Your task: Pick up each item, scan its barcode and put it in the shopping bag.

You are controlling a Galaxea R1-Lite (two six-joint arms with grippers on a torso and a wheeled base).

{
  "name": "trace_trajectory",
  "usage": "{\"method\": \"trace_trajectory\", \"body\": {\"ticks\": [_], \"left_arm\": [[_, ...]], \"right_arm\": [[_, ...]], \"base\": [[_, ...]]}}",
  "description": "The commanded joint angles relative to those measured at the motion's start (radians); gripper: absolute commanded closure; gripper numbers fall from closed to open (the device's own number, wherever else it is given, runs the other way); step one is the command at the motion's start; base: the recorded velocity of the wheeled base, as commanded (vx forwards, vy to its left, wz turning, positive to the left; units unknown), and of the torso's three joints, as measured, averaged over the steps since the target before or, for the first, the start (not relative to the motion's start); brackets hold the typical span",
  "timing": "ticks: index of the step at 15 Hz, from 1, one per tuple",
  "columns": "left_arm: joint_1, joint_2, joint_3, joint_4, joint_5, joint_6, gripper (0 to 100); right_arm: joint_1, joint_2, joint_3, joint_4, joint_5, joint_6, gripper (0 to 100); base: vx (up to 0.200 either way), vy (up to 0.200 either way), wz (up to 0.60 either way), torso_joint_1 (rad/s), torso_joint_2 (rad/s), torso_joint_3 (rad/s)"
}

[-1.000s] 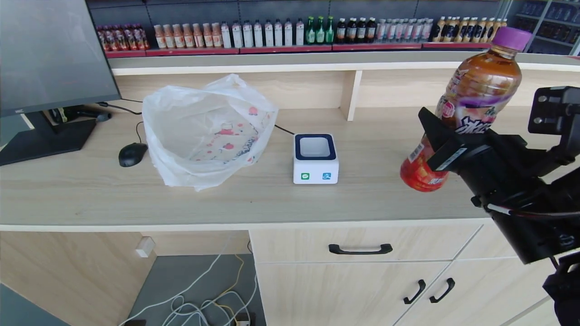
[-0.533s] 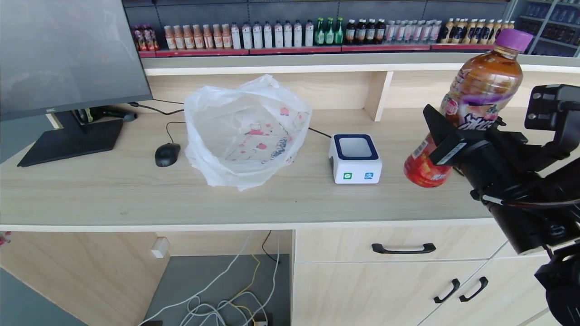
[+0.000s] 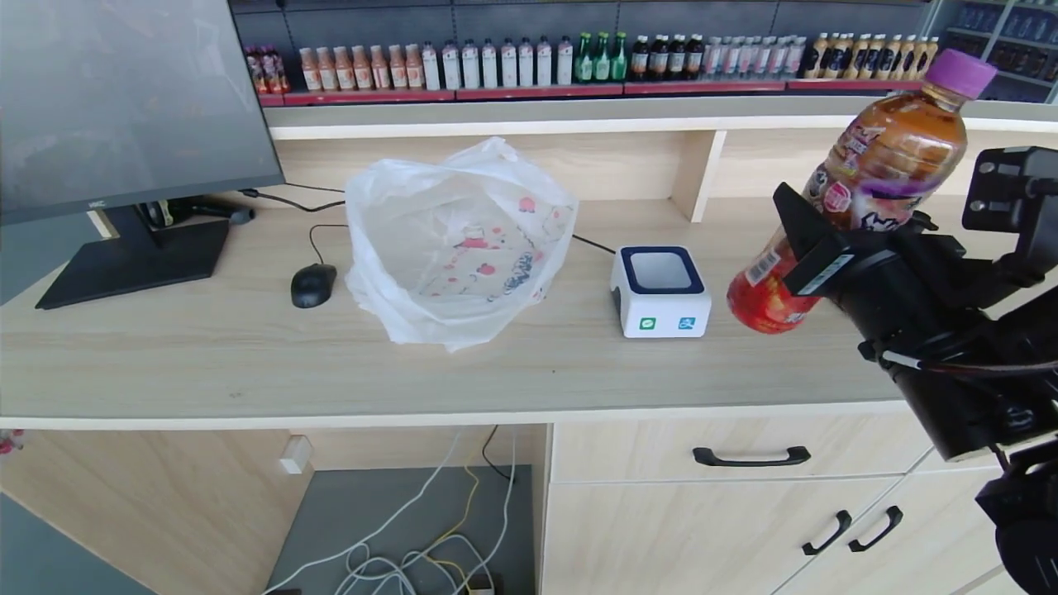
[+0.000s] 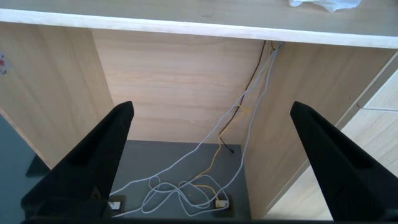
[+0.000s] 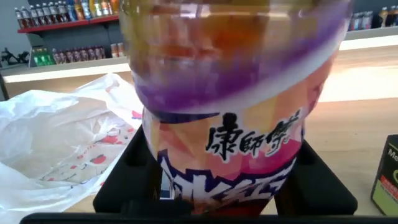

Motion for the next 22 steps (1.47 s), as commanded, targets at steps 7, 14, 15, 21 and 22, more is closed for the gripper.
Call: {"method": "trace_trajectory", "body": {"ticks": [7, 14, 15, 21, 22], "left_arm": [[0.0, 0.0, 0.0, 0.0, 0.0, 0.0, 0], [0.0, 0.0, 0.0, 0.0, 0.0, 0.0, 0], [0.0, 0.0, 0.0, 0.0, 0.0, 0.0, 0], [0.0, 0.0, 0.0, 0.0, 0.0, 0.0, 0], [0.0, 0.0, 0.0, 0.0, 0.0, 0.0, 0]], "right_arm": [[-0.026, 0.052, -0.342, 0.269, 0.0, -0.116, 100], [-0.023, 0.138, -0.475, 0.292, 0.008, -0.245, 100], [-0.023, 0.138, -0.474, 0.292, 0.019, -0.269, 100], [-0.023, 0.143, -0.474, 0.292, 0.207, -0.414, 100], [-0.023, 0.149, -0.478, 0.294, 0.249, -0.449, 100]], "base": [[0.0, 0.0, 0.0, 0.0, 0.0, 0.0], [0.0, 0.0, 0.0, 0.0, 0.0, 0.0], [0.0, 0.0, 0.0, 0.0, 0.0, 0.0], [0.0, 0.0, 0.0, 0.0, 0.0, 0.0], [0.0, 0.0, 0.0, 0.0, 0.0, 0.0]]}}
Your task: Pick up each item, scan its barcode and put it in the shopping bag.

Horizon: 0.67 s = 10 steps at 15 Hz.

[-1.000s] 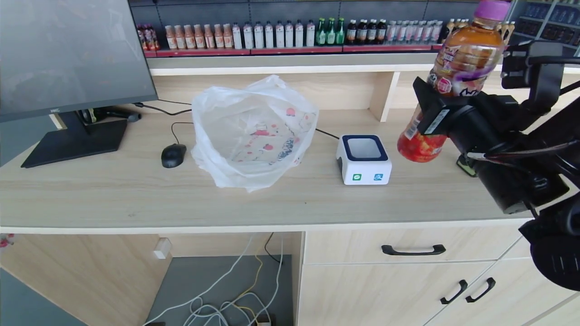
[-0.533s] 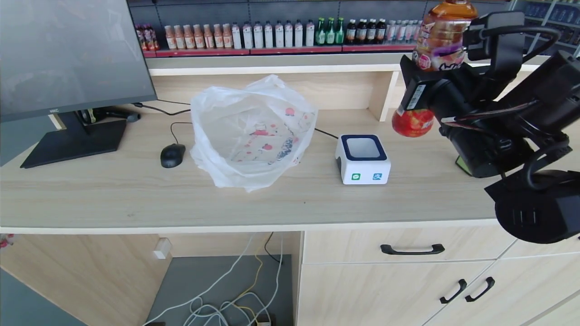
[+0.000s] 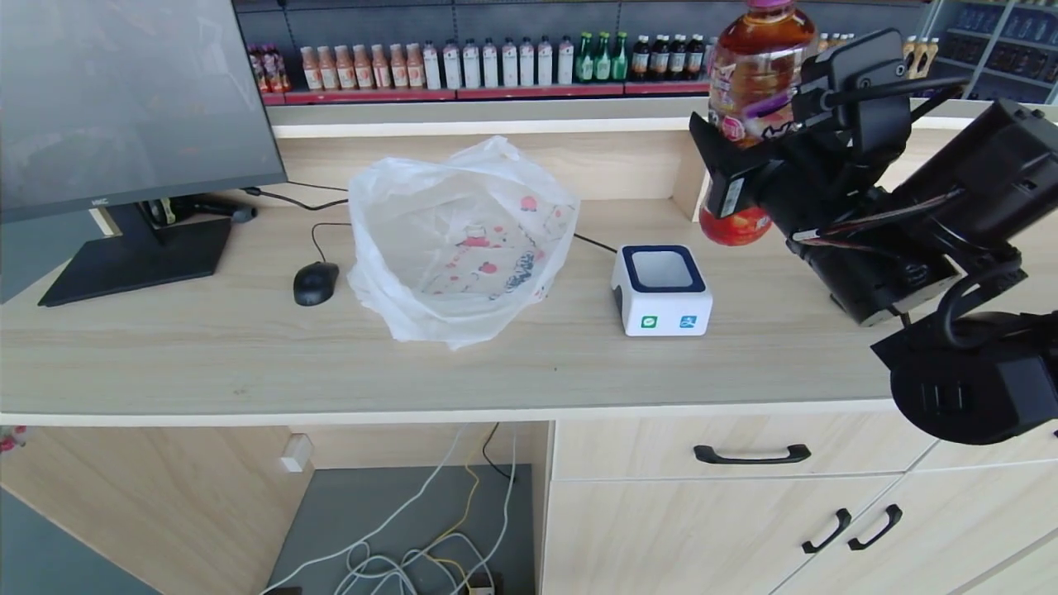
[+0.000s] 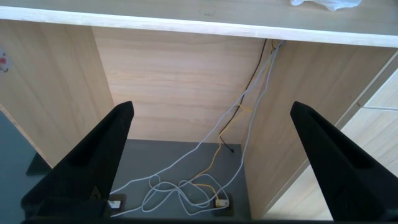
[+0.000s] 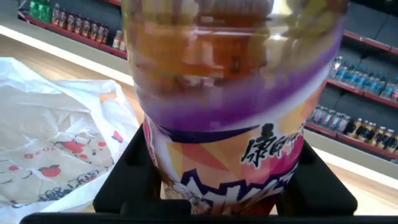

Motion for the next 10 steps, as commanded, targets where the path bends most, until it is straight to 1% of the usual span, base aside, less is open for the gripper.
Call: {"method": "trace_trajectory", "body": {"ticks": [1, 2, 6, 8, 9, 10], "left_arm": [[-0.002, 0.0, 0.0, 0.0, 0.0, 0.0, 0], [0.0, 0.0, 0.0, 0.0, 0.0, 0.0, 0], [0.0, 0.0, 0.0, 0.0, 0.0, 0.0, 0], [0.0, 0.0, 0.0, 0.0, 0.0, 0.0, 0], [0.0, 0.0, 0.0, 0.0, 0.0, 0.0, 0], [0.0, 0.0, 0.0, 0.0, 0.0, 0.0, 0]], "right_arm": [[0.003, 0.015, -0.011, 0.006, 0.085, -0.054, 100], [0.001, 0.025, -0.018, 0.008, 0.131, -0.084, 100], [0.0, 0.054, -0.022, 0.006, 0.228, -0.157, 100], [-0.009, 0.066, -0.022, 0.005, 0.258, -0.187, 100], [-0.02, 0.074, -0.028, 0.002, 0.29, -0.213, 100], [-0.02, 0.075, -0.028, 0.002, 0.292, -0.215, 100]], "base": [[0.0, 0.0, 0.0, 0.0, 0.0, 0.0], [0.0, 0.0, 0.0, 0.0, 0.0, 0.0], [0.0, 0.0, 0.0, 0.0, 0.0, 0.0], [0.0, 0.0, 0.0, 0.0, 0.0, 0.0], [0.0, 0.0, 0.0, 0.0, 0.0, 0.0], [0.0, 0.0, 0.0, 0.0, 0.0, 0.0]]}}
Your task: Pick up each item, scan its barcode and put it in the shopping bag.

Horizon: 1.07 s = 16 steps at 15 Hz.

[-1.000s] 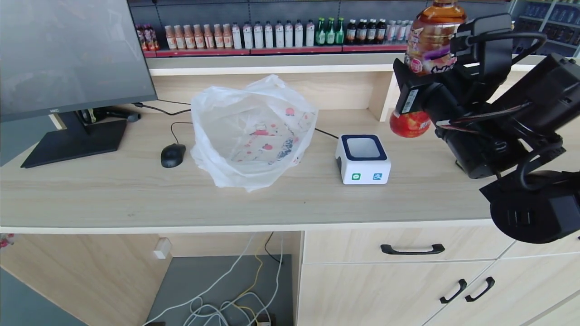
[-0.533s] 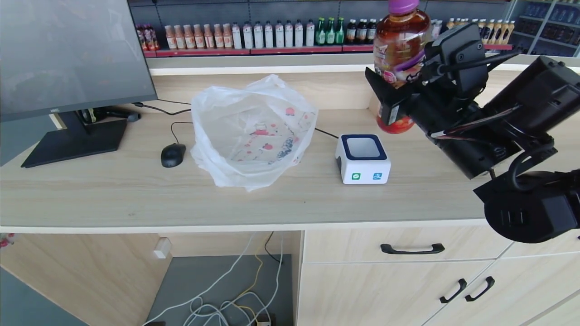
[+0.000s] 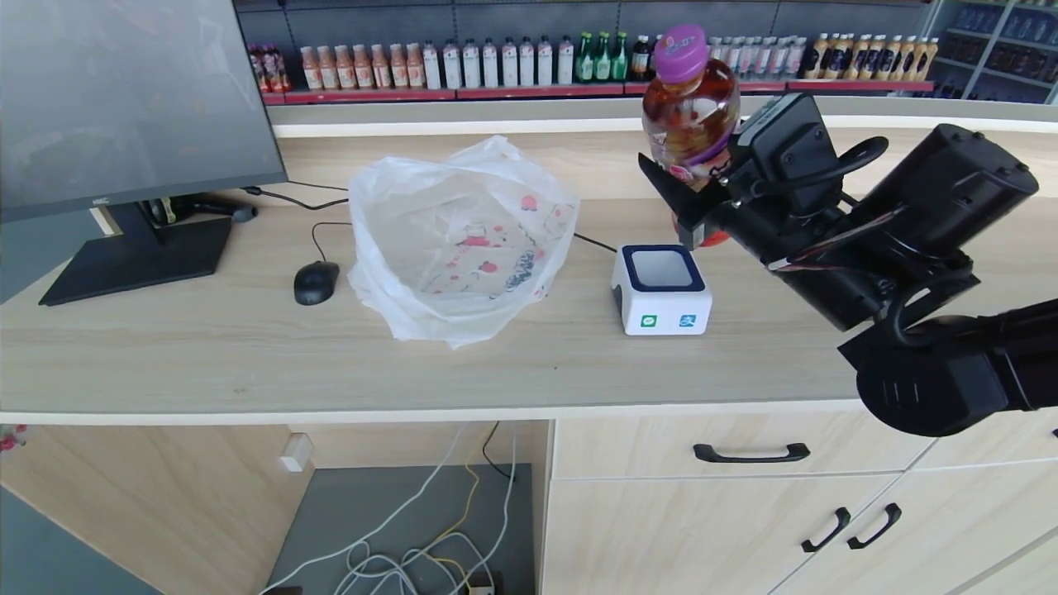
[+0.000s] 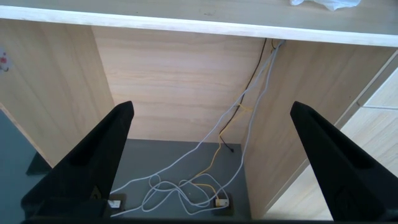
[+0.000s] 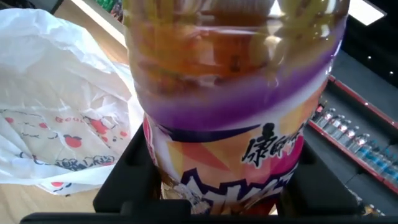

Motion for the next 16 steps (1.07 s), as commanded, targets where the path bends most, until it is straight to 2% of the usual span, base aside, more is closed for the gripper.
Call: {"method": "trace_trajectory", "body": {"ticks": [1, 5, 8, 10, 14, 16], "left_arm": [[0.0, 0.0, 0.0, 0.0, 0.0, 0.0, 0], [0.0, 0.0, 0.0, 0.0, 0.0, 0.0, 0], [0.0, 0.0, 0.0, 0.0, 0.0, 0.0, 0], [0.0, 0.0, 0.0, 0.0, 0.0, 0.0, 0], [0.0, 0.0, 0.0, 0.0, 0.0, 0.0, 0], [-0.002, 0.0, 0.0, 0.0, 0.0, 0.0, 0]], "right_arm": [[-0.008, 0.035, -0.026, -0.002, 0.066, -0.037, 100], [-0.009, 0.07, -0.03, -0.033, 0.114, -0.06, 100], [-0.034, 0.084, -0.026, -0.054, 0.191, -0.109, 100], [-0.049, 0.096, -0.024, -0.074, 0.298, -0.154, 100], [-0.051, 0.119, -0.034, -0.08, 0.384, -0.194, 100], [-0.052, 0.147, -0.027, -0.133, 0.425, -0.198, 100]], "base": [[0.0, 0.0, 0.0, 0.0, 0.0, 0.0], [0.0, 0.0, 0.0, 0.0, 0.0, 0.0], [0.0, 0.0, 0.0, 0.0, 0.0, 0.0], [0.0, 0.0, 0.0, 0.0, 0.0, 0.0], [0.0, 0.0, 0.0, 0.0, 0.0, 0.0], [0.0, 0.0, 0.0, 0.0, 0.0, 0.0]]}}
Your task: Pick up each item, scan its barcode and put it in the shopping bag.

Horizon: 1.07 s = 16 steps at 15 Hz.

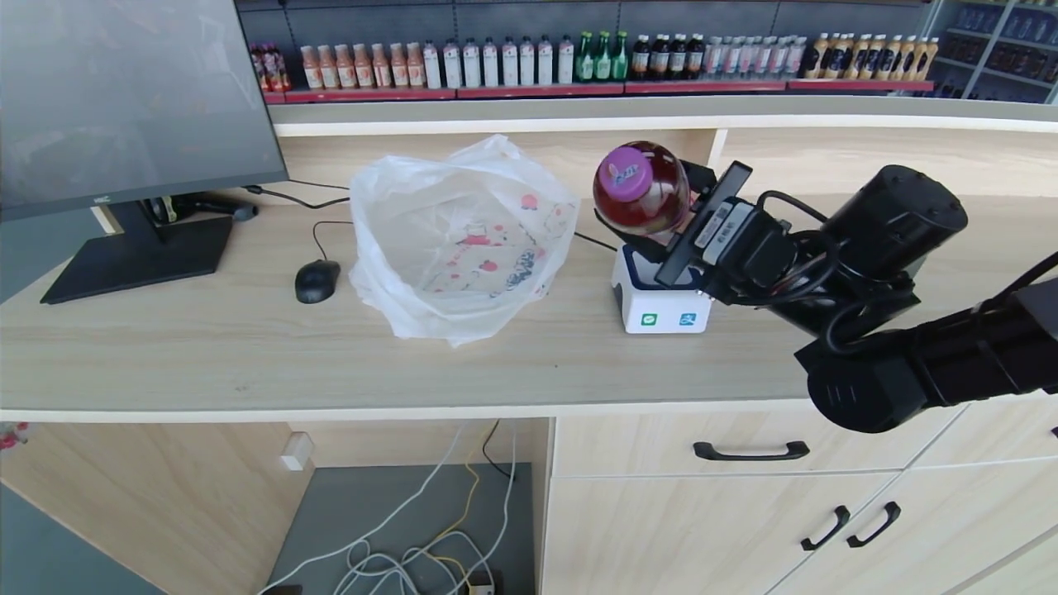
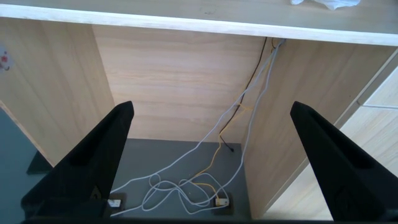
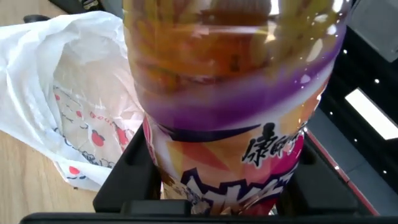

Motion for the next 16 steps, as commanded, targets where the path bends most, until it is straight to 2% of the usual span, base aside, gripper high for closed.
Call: {"method": "trace_trajectory", "body": {"ticks": [1, 11, 16], "left_arm": [[0.0, 0.0, 0.0, 0.0, 0.0, 0.0, 0], [-0.002, 0.0, 0.0, 0.0, 0.0, 0.0, 0], [0.0, 0.0, 0.0, 0.0, 0.0, 0.0, 0]], "right_arm": [[-0.003, 0.032, 0.006, -0.02, 0.022, 0.001, 100], [-0.006, 0.064, 0.023, -0.024, 0.136, -0.044, 100], [-0.035, 0.073, 0.021, -0.026, 0.166, -0.05, 100]], "base": [[0.0, 0.0, 0.0, 0.0, 0.0, 0.0], [0.0, 0.0, 0.0, 0.0, 0.0, 0.0], [0.0, 0.0, 0.0, 0.0, 0.0, 0.0]]}}
